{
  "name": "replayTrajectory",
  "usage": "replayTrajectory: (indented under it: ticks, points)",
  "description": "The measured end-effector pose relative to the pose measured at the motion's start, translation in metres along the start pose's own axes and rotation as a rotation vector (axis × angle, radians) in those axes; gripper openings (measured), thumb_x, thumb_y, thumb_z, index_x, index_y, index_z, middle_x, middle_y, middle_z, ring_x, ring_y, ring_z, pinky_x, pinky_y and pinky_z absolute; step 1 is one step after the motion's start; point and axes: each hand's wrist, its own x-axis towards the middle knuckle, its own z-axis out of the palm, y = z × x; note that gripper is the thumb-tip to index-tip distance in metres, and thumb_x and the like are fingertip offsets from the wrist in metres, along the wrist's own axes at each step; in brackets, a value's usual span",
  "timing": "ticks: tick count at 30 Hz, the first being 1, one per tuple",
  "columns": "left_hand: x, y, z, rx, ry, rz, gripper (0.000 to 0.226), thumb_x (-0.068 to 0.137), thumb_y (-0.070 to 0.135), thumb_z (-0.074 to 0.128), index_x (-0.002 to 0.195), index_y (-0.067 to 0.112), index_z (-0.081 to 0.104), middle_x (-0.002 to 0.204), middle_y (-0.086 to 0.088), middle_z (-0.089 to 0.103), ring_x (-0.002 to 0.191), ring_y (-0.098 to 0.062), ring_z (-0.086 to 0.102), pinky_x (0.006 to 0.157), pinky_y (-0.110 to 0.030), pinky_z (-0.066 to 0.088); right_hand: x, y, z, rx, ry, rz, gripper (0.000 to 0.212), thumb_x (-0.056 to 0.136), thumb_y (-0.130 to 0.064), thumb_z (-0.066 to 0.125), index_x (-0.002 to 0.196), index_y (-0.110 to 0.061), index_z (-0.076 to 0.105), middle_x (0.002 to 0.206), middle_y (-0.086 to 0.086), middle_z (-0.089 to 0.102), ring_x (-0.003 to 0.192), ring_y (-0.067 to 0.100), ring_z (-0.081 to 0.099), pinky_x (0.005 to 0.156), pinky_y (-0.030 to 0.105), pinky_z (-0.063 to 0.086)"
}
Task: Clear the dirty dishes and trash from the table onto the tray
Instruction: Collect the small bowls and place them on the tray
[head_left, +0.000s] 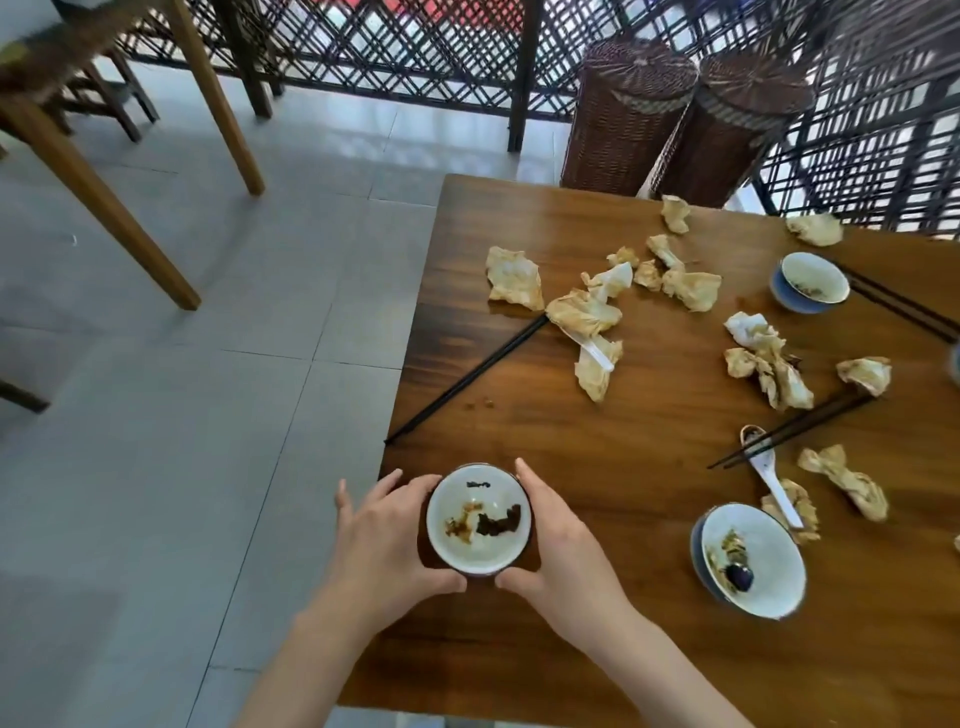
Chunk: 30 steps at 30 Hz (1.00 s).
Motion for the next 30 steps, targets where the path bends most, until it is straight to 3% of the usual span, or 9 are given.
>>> replayTrajectory:
  ticks: [8, 17, 20, 23, 26, 28, 30]
  points:
    - [0.004, 0.012, -0.006, 0.009, 0.006, 0.074, 0.101, 0.053, 0.065, 0.076, 0.14, 0.032, 0.035, 0.137, 0.016, 0.047, 0.137, -0.009, 0.027, 0.111, -0.052, -0.005, -0.009, 0.007, -0.009, 0.028, 0.038, -0.001, 0.105, 0.072, -0.022, 0.08, 0.148, -0.034, 0.008, 0.151, -0.017, 0.026, 0.139, 0.001, 0.021, 0.104, 0.013, 0.015]
    - [0.013, 0.096, -0.006, -0.008, 0.012, 0.218, 0.097, 0.055, 0.07, 0.072, 0.138, 0.034, 0.037, 0.135, 0.02, 0.048, 0.134, -0.006, 0.031, 0.107, -0.049, -0.01, -0.048, 0.048, -0.079, 0.032, 0.135, 0.057, 0.102, 0.071, -0.03, 0.08, 0.146, -0.04, 0.011, 0.147, -0.023, 0.029, 0.136, 0.0, 0.026, 0.102, 0.015, 0.02]
    - [0.012, 0.136, 0.003, -0.013, 0.0, 0.22, 0.099, 0.054, 0.068, 0.074, 0.139, 0.034, 0.036, 0.134, 0.021, 0.049, 0.134, -0.005, 0.031, 0.107, -0.049, -0.011, -0.066, 0.076, -0.107, 0.038, 0.112, 0.073, 0.104, 0.07, -0.027, 0.081, 0.145, -0.042, 0.011, 0.139, -0.032, 0.03, 0.133, -0.005, 0.025, 0.103, 0.014, 0.02]
    - [0.009, 0.176, 0.017, -0.019, -0.005, 0.226, 0.101, 0.053, 0.07, 0.072, 0.139, 0.034, 0.035, 0.134, 0.022, 0.048, 0.133, -0.003, 0.03, 0.107, -0.048, -0.012, -0.081, 0.108, -0.134, 0.032, 0.094, 0.078, 0.105, 0.068, -0.028, 0.081, 0.145, -0.044, 0.011, 0.125, -0.043, 0.023, 0.12, -0.018, 0.023, 0.096, 0.003, 0.018]
    - [0.007, 0.206, 0.031, -0.053, -0.02, 0.199, 0.101, 0.053, 0.069, 0.073, 0.14, 0.033, 0.035, 0.134, 0.022, 0.047, 0.132, -0.002, 0.029, 0.109, -0.05, -0.011, -0.089, 0.136, -0.154, 0.038, 0.055, 0.051, 0.104, 0.07, -0.029, 0.08, 0.145, -0.042, 0.01, 0.123, -0.043, 0.019, 0.117, -0.019, 0.02, 0.101, 0.002, 0.022]
    - [0.005, 0.222, 0.039, -0.073, -0.026, 0.155, 0.101, 0.052, 0.068, 0.074, 0.139, 0.034, 0.035, 0.133, 0.022, 0.048, 0.132, -0.002, 0.03, 0.111, -0.052, -0.008, -0.09, 0.152, -0.161, 0.02, 0.027, 0.018, 0.103, 0.071, -0.03, 0.079, 0.145, -0.041, 0.008, 0.123, -0.042, 0.017, 0.118, -0.02, 0.017, 0.095, -0.007, 0.012]
    - [0.002, 0.235, 0.047, -0.073, -0.017, 0.102, 0.1, 0.052, 0.067, 0.074, 0.139, 0.035, 0.035, 0.132, 0.022, 0.049, 0.132, -0.002, 0.03, 0.111, -0.053, -0.006, -0.09, 0.167, -0.166, 0.018, 0.005, -0.012, 0.103, 0.072, -0.03, 0.079, 0.143, -0.044, 0.006, 0.126, -0.039, 0.018, 0.121, -0.019, 0.016, 0.094, -0.006, 0.007]
